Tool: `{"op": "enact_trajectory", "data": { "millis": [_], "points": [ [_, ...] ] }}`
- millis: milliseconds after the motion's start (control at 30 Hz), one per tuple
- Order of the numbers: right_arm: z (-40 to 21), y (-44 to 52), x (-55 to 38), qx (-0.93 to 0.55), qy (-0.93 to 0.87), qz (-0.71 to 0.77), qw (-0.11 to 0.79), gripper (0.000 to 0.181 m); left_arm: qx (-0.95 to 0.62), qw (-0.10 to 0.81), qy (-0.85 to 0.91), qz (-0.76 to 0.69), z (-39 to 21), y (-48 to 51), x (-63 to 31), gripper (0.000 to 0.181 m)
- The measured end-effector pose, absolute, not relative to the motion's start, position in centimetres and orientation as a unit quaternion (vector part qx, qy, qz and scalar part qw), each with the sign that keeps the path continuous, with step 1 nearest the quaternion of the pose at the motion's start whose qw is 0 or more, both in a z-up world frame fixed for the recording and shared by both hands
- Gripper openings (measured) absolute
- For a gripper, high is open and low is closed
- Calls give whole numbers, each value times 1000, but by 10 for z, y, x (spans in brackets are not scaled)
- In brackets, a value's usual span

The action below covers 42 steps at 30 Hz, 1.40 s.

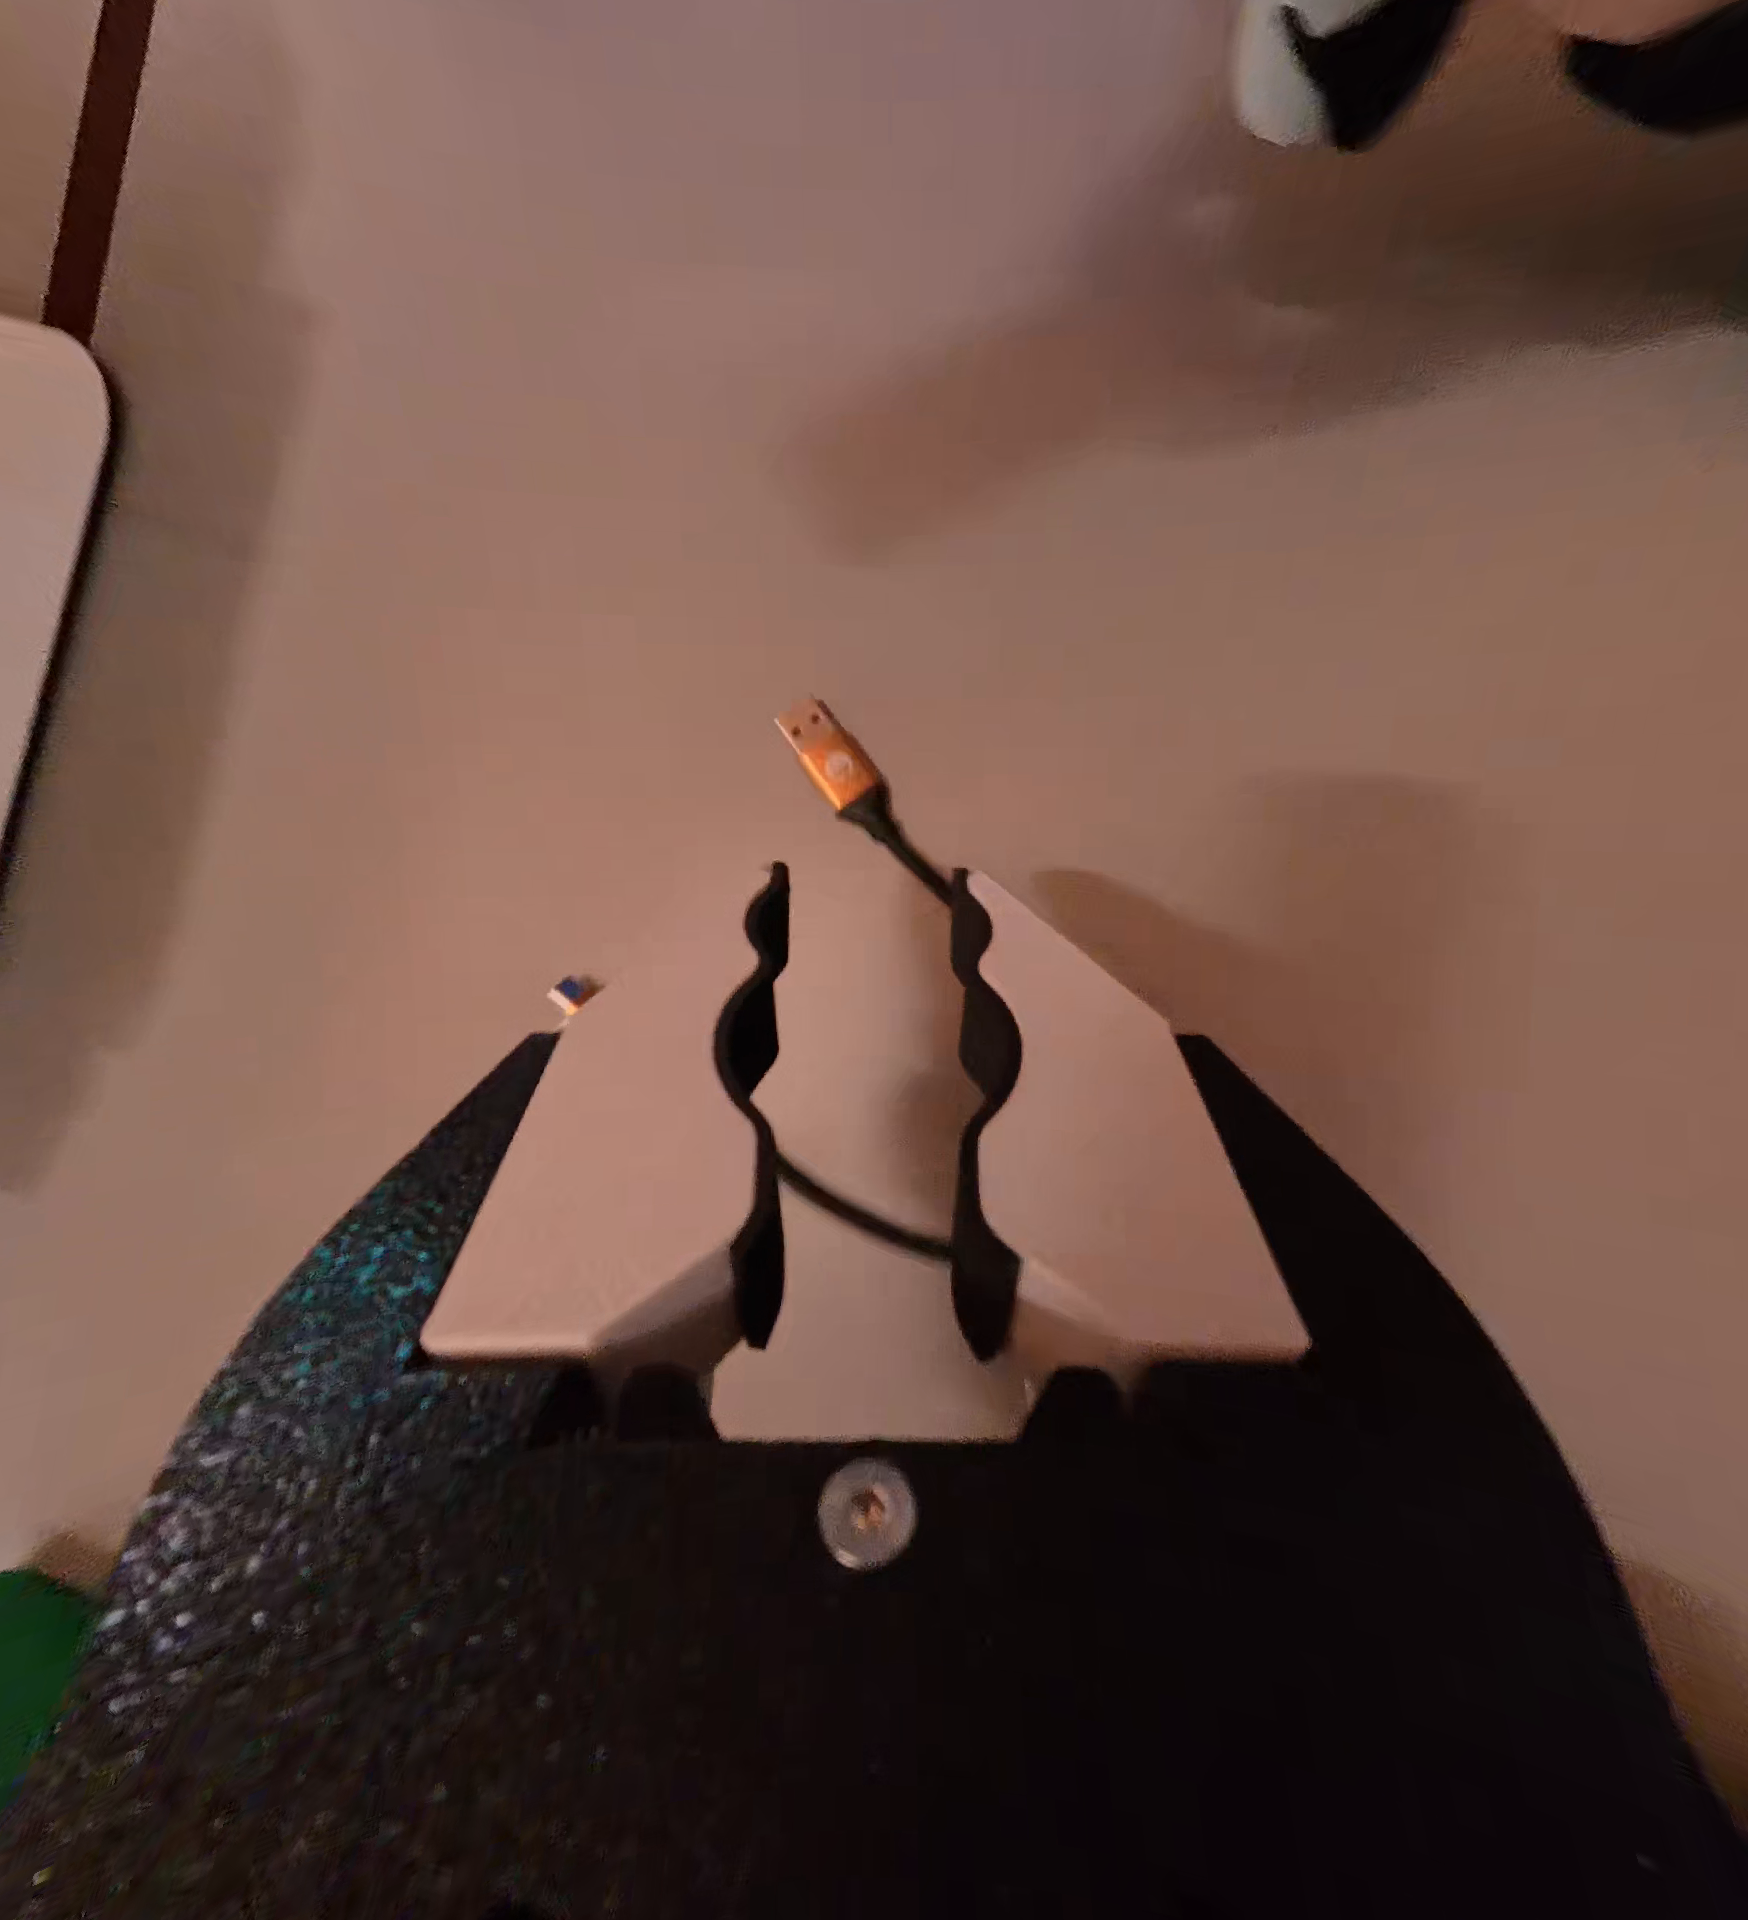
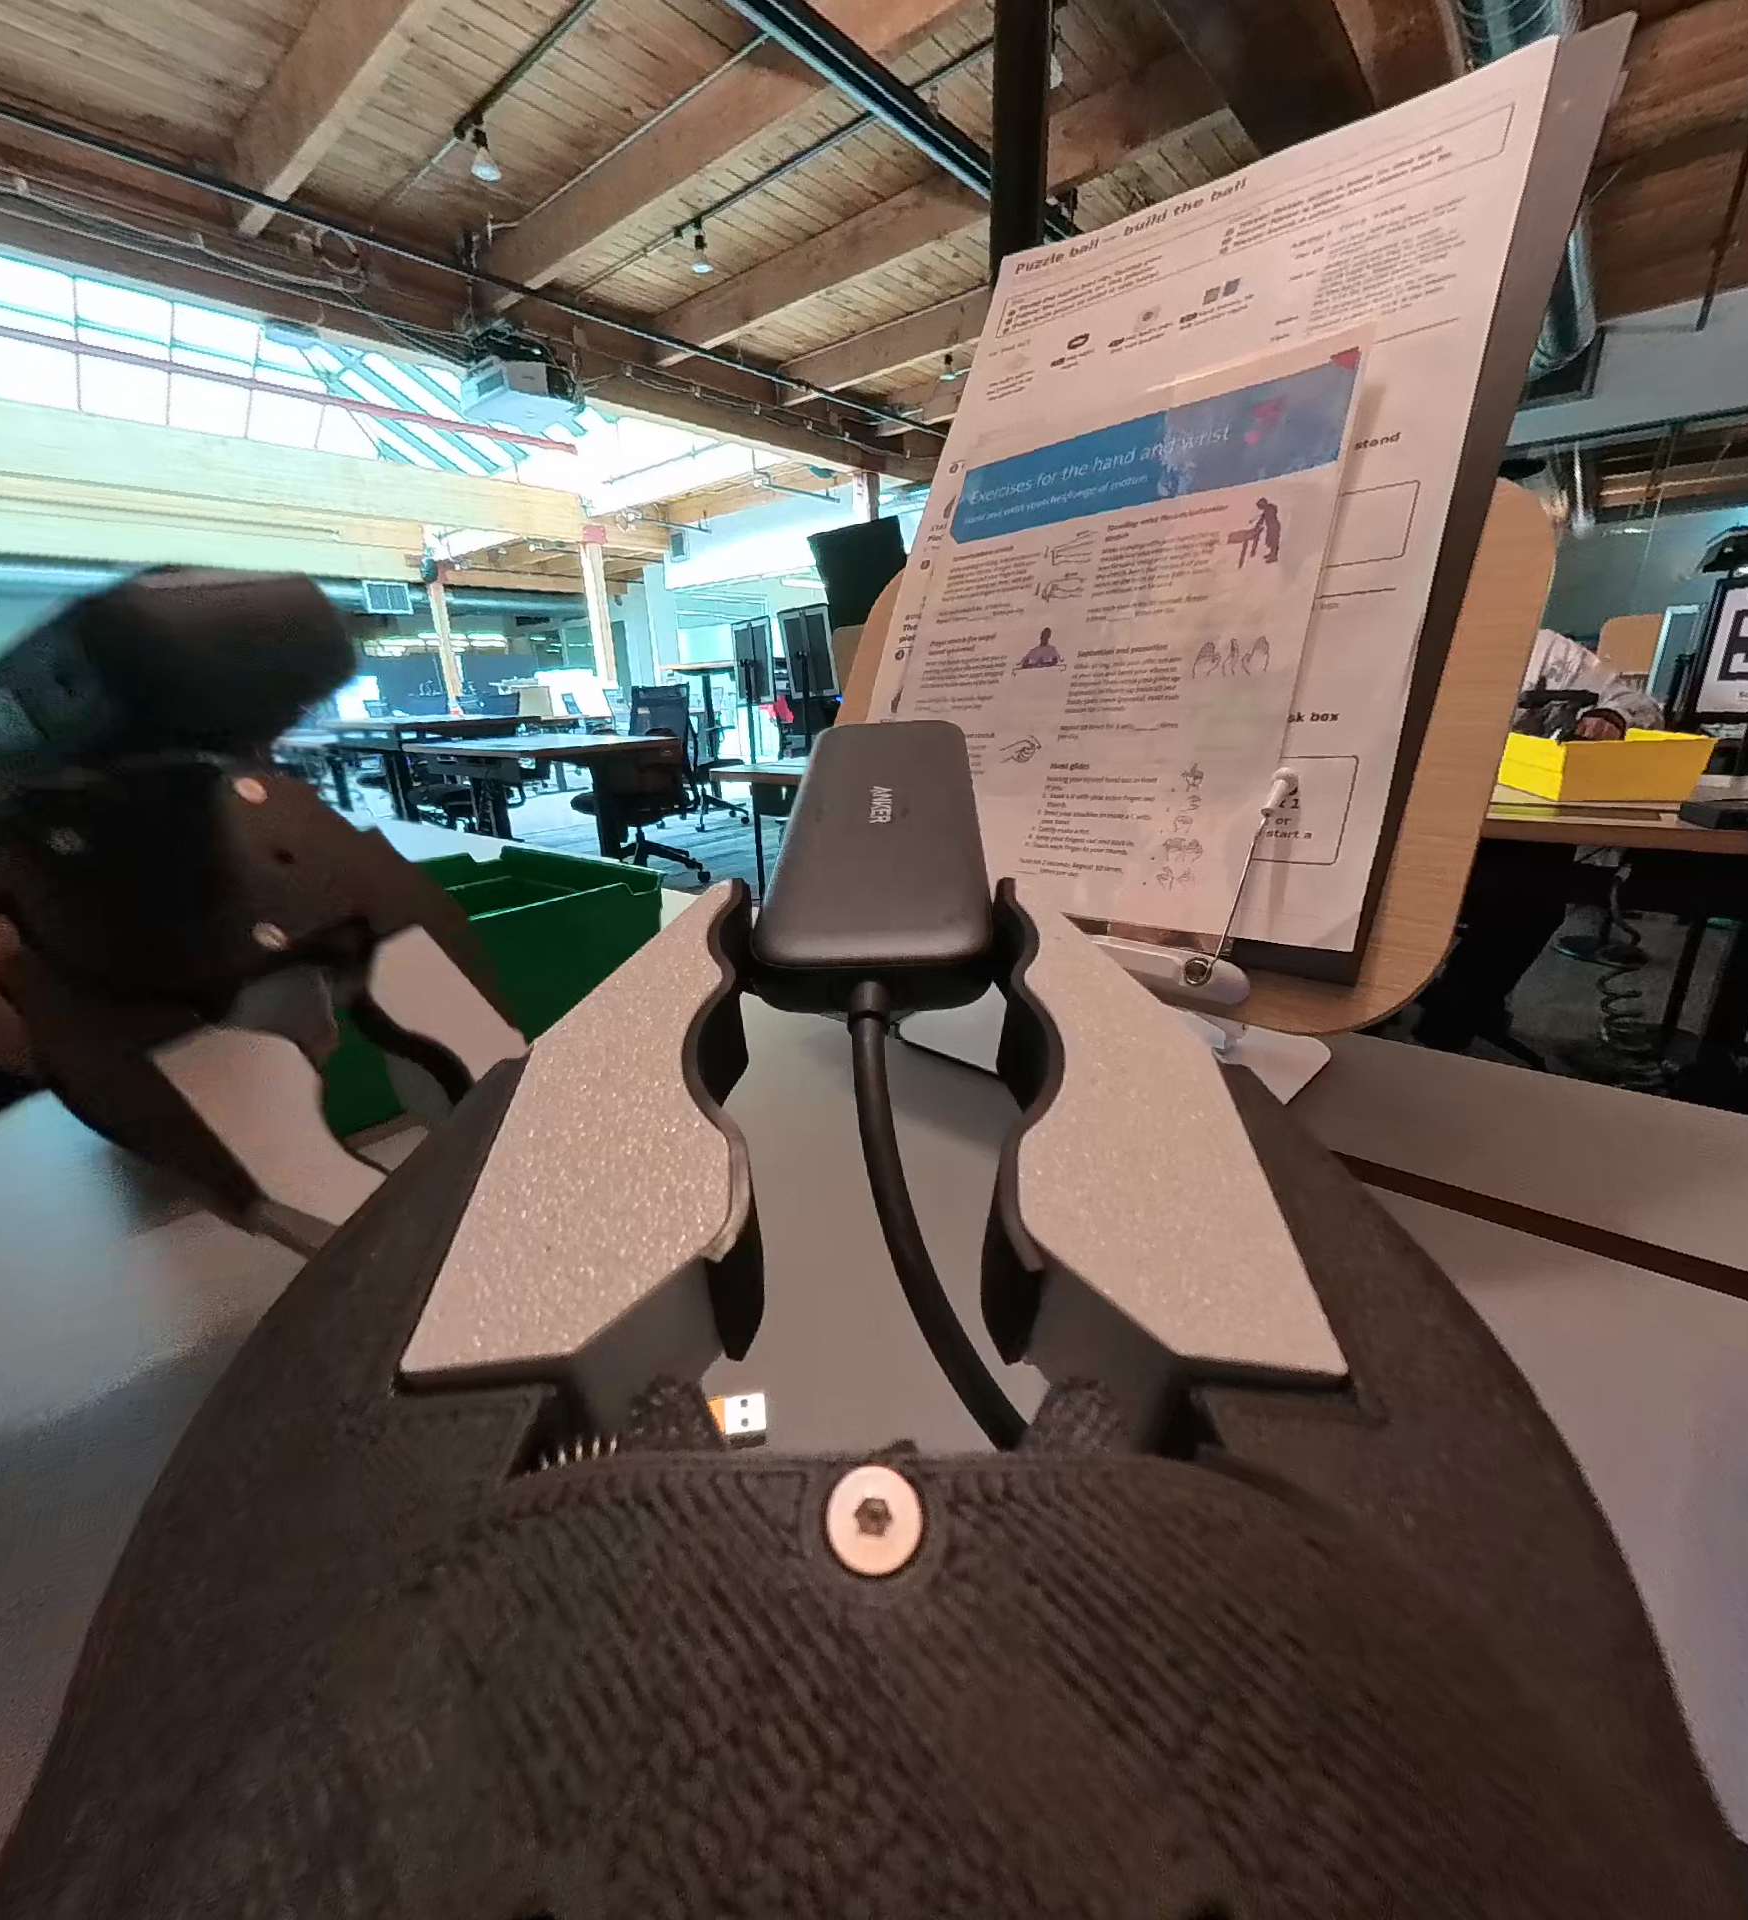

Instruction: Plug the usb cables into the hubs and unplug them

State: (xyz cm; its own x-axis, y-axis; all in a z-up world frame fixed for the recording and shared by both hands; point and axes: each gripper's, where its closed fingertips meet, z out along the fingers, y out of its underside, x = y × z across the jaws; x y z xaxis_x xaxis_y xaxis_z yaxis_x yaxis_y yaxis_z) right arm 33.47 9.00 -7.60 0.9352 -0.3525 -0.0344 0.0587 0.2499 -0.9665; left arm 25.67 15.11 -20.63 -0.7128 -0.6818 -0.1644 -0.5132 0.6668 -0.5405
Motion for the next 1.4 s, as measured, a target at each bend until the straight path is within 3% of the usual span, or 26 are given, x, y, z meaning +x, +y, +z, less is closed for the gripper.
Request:
{"op": "enact_trajectory", "data": {
  "millis": [33,367,500,567,833,1133,1400],
  "points": [
    [-76,89,335,-597,124,-131,781,46,-354,171,890,-230,-215,145,262,27],
    [-78,86,339,-585,152,-52,795,45,-384,142,894,-184,-257,140,269,34],
    [-77,89,336,-572,165,2,804,45,-387,142,890,-194,-258,136,271,24],
    [-79,89,337,-570,169,3,804,45,-384,149,889,-200,-259,135,275,8],
    [-84,88,344,-581,181,-29,793,45,-380,127,884,-240,-256,148,276,4],
    [-83,92,339,-612,152,-106,769,45,-282,-37,783,-553,-149,131,232,4],
    [-82,101,328,-623,125,-118,763,45,-235,-31,733,-637,-96,144,214,4]
  ]
}}
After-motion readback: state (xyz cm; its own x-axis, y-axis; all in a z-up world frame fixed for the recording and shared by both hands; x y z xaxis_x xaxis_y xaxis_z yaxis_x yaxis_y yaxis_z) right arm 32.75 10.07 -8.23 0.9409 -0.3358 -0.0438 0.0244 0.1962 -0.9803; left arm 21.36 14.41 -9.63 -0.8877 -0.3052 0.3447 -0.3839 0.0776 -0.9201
